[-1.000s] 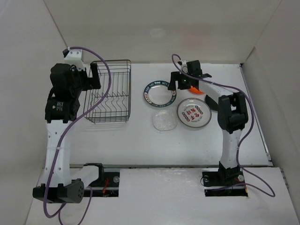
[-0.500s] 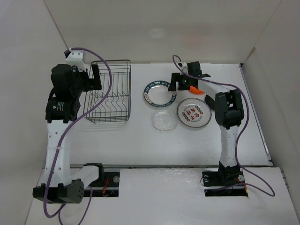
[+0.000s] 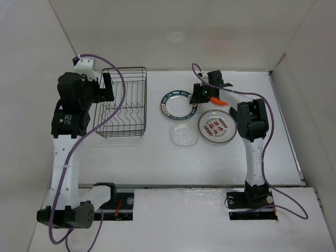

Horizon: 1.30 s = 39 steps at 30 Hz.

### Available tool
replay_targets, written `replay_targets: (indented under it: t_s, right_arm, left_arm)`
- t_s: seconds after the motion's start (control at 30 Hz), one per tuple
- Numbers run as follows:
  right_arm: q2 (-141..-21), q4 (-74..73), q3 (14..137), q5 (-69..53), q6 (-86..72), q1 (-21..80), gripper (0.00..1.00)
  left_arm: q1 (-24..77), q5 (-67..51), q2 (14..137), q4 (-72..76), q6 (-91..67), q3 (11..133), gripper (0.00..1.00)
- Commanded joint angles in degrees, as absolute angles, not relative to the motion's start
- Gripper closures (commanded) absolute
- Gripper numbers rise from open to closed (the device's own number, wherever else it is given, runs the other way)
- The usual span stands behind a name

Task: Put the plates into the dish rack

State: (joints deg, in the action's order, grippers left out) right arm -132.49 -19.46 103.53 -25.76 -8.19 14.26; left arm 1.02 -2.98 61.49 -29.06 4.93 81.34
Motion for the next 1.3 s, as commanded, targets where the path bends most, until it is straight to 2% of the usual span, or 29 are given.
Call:
replay_targets:
  t_s: [0.0,0.03,0.07,0.1,0.2,0.23,0.5,0.67,0.87,1.0,1.27]
  right_arm:
    - [-133.86,-21.0,106.6,-26.54,-8.7,13.8,0.57]
    - [-134.38,-21.7,107.22,-26.54,-9.4,13.8,0.57]
    - [-135.08,-21.71,107.23,-27.07,-9.4,13.8,0.62]
    - [-135.09,-22.23,107.75,-27.07,-10.01,13.28,0.7]
    - [-136.14,-22.24,107.75,-27.07,-11.5,13.27,0.84]
    - [-136.14,-22.85,108.28,-26.46,-11.51,13.27,0.99]
    - [-132.82,-16.98,106.35,-22.51,-18.89,12.22,1.0]
    - [-121.49,-13.37,104.33,-15.48,-24.07,11.69,1.0]
    - [-106.82,-11.16,98.89,-4.58,-23.04,12.91,1.0]
    - [-100.75,-11.16,95.55,-7.37,-20.48,14.41,1.0]
    - [-93.34,-1.77,87.46,-23.97,-16.79,20.11,1.0]
  left_arm:
    - [0.97,-3.34,59.94,-26.46,5.19,80.86,0.0]
    - [0.97,-3.34,59.94,-26.46,5.19,80.86,0.0]
    - [0.97,-3.34,59.94,-26.46,5.19,80.86,0.0]
    - [0.97,-3.34,59.94,-26.46,5.19,80.34,0.0]
    - [0.97,-3.34,59.94,-26.46,5.19,79.81,0.0]
    - [0.97,-3.34,59.94,-25.85,5.19,79.8,0.0]
    - [0.97,-3.87,59.94,-25.22,5.19,78.66,0.0]
    - [0.97,-6.05,60.46,-23.47,4.57,78.66,0.0]
    - [0.97,-16.42,60.47,-20.74,6.67,76.82,0.0]
    - [0.97,-25.28,66.24,-19.34,5.37,80.14,0.0]
    - [2.8,-46.13,78.55,-19.86,2.99,86.22,0.0]
